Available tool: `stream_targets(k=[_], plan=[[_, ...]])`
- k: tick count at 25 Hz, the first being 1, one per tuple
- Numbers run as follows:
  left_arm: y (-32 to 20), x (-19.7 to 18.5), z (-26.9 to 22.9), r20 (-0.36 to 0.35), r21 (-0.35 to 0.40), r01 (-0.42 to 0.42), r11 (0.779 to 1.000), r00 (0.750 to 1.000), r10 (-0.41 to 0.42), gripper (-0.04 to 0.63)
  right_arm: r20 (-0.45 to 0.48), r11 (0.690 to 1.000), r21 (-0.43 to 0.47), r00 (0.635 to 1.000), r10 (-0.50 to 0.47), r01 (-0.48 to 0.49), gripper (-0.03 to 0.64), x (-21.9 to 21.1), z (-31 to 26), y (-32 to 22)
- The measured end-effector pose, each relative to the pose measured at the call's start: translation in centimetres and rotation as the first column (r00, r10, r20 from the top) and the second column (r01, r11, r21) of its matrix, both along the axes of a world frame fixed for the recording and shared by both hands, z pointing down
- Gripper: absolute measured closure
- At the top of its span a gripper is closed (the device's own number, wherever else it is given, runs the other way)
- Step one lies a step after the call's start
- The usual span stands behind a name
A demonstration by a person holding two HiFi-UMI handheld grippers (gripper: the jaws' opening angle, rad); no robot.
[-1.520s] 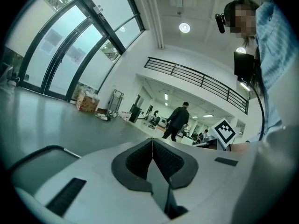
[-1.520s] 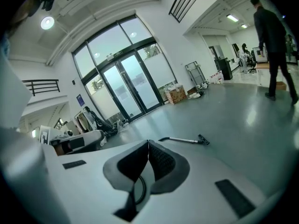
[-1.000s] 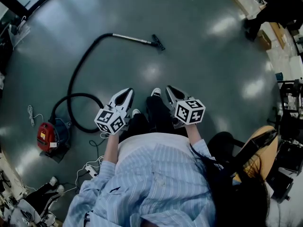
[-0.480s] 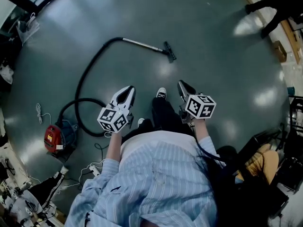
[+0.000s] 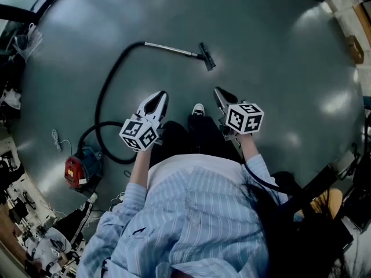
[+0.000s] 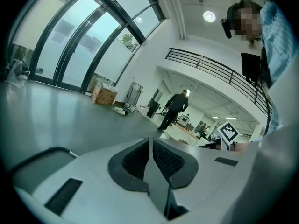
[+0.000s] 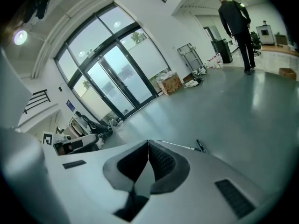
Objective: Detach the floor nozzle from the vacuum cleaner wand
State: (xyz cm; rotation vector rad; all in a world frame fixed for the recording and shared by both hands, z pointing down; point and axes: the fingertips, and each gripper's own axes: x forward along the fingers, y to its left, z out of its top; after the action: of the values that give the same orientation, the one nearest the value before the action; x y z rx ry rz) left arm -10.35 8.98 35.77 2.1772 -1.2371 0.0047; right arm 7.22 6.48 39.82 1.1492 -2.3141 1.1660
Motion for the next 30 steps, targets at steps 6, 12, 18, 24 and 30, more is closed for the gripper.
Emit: stream_targets(k=[6, 12, 18, 24, 30], plan=[[-4.7, 2.9, 1.9, 0.068, -0.045, -0.115, 0.992, 0.991, 0.118, 0.588, -0.028, 0.999, -0.047, 1.000, 0.010, -0.011, 0.609, 2.6, 2.7, -2.8], [-11.4, 2.0, 6.2, 0.165, -0.082, -0.262, 0.962, 0.948, 0.272, 0.588, -0.087, 0.999, -0.032, 0.996, 0.024, -0.027, 0.609, 3.3, 6.9, -7.0], [-20.8, 2.5, 11.6, 0.213, -0.152, -0.425, 0.892, 0.868, 0.449, 0.586, -0.150, 0.984, -0.052, 0.976, 0.160, -0.170, 0.609, 5.1, 10.9, -13.9], [-29.2, 3.2, 19.0, 0.207, -0.257, -0.557, 0.790, 0.766, 0.608, 0.586, -0.181, 0.963, -0.110, 0.958, 0.223, -0.245, 0.609, 4.8, 17.1, -20.8], [-34.0, 4.4, 27.8, 0.224, -0.331, -0.656, 0.678, 0.644, 0.732, 0.584, -0.269, 0.946, -0.206, 0.944, 0.191, -0.250, 0.606, 5.0, 26.1, -25.4]])
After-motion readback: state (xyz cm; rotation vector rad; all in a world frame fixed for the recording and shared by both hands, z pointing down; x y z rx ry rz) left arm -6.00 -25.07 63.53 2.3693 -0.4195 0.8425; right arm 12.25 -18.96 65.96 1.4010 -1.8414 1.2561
